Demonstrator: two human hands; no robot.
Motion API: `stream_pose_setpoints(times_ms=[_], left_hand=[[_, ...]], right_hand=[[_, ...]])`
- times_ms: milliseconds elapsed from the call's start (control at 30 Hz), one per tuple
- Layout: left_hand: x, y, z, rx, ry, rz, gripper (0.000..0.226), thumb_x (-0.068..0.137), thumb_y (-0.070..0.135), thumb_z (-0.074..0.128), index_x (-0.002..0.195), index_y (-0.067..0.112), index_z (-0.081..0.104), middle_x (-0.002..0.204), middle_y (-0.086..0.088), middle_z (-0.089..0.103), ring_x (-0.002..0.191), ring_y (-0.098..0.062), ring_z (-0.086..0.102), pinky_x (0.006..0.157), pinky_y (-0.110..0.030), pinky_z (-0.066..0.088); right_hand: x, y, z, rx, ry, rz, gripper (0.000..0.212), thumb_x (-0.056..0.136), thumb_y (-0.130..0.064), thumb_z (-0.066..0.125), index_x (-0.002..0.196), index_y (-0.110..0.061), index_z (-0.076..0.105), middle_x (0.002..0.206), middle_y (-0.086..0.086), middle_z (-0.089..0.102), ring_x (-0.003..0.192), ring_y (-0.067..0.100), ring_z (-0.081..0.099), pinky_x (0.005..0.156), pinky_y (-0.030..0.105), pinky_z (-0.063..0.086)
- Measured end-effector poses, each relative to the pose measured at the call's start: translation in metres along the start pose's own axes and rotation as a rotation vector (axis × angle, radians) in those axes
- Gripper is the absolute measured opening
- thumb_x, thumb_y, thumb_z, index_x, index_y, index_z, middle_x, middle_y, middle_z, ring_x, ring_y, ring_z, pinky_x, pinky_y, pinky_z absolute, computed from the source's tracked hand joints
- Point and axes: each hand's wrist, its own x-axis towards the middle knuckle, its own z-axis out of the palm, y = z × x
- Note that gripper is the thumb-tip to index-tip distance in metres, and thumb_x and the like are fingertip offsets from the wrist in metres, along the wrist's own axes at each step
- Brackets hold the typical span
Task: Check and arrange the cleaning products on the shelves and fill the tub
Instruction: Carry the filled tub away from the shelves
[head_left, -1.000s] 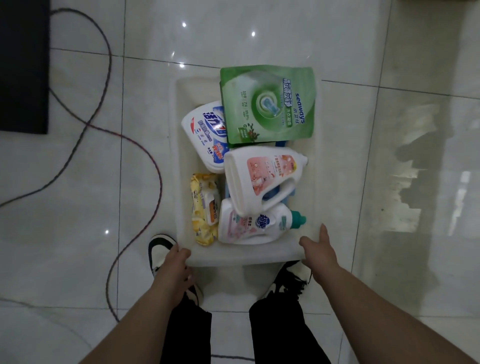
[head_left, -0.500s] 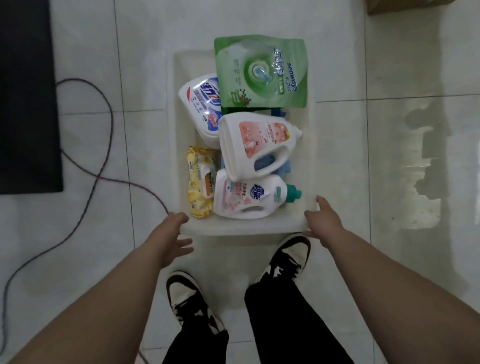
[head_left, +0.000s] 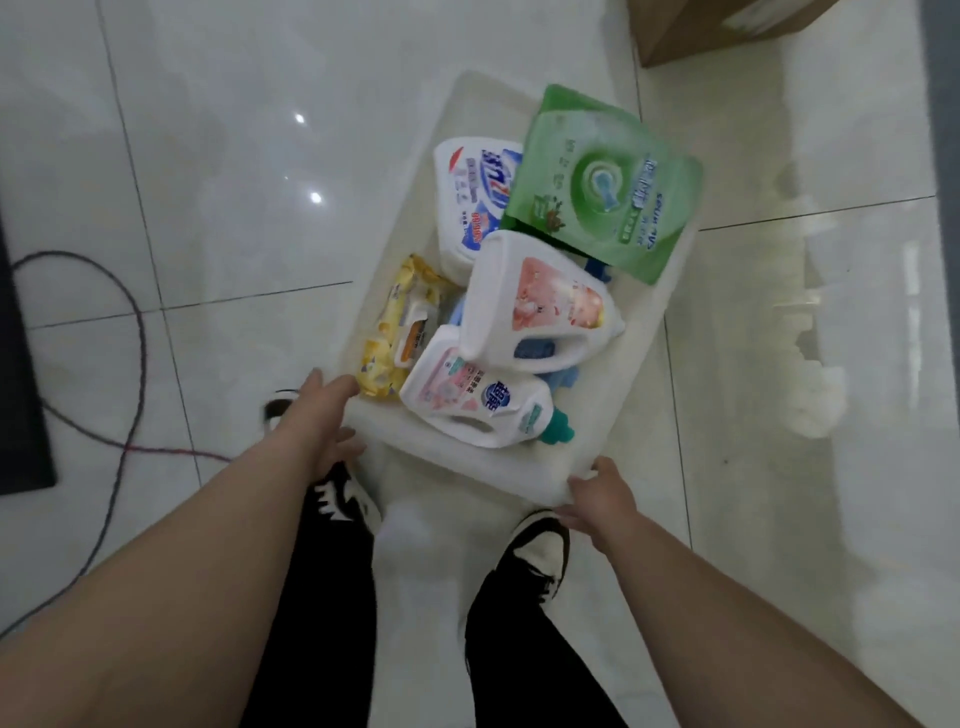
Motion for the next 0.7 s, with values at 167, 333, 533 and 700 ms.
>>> stream_pose_setpoints(times_ms=[167,333,533,700], left_hand=[[-0.001,0.069,0.045,0.083,-0.108,0.079,0.088,0.087,0.03,0.062,0.16,0.031,0.014,0.141,0.004,0.035,0.121,-0.04,0.051,0.101,-0.047,0.049],[-0.001,0.13,0.084,0.099,-0.126,0.159,0.016,0.095,0.017,0.054,0.109,0.02,0.047,0.108,-0.002,0.047,0.094,-0.024,0.052,0.085,-0.033,0.045],[-0.007,0.153,0.14,0.075,-0.234,0.16,0.062,0.088,0.017,0.055,0.147,0.008,0.037,0.151,-0.006,0.043,0.138,-0.024,0.041,0.113,-0.053,0.033],[0.004,0.173,0.182,0.045,-0.31,0.165,0.023,0.093,0.01,0.05,0.112,0.015,0.062,0.123,0.006,0.06,0.119,-0.01,0.05,0.109,-0.038,0.034]], right_hand=[[0.004,-0.027,-0.004,0.264,-0.053,0.133,0.029,0.098,0.001,0.055,0.126,-0.006,0.055,0.116,0.018,0.063,0.095,0.037,0.068,0.057,0.038,0.062],[0.01,-0.05,0.015,0.473,-0.016,0.137,0.049,0.091,0.01,0.066,0.135,0.003,0.048,0.137,0.018,0.055,0.115,0.034,0.059,0.076,0.036,0.062],[0.025,-0.083,0.021,0.325,0.188,0.039,0.065,0.095,-0.053,0.067,0.136,-0.004,0.058,0.138,0.008,0.061,0.131,0.022,0.054,0.116,0.024,0.032],[0.039,-0.12,-0.01,1.07,0.208,0.174,0.058,0.112,-0.017,0.039,0.163,-0.019,0.011,0.152,-0.005,0.036,0.106,0.017,0.06,0.093,0.027,0.056]])
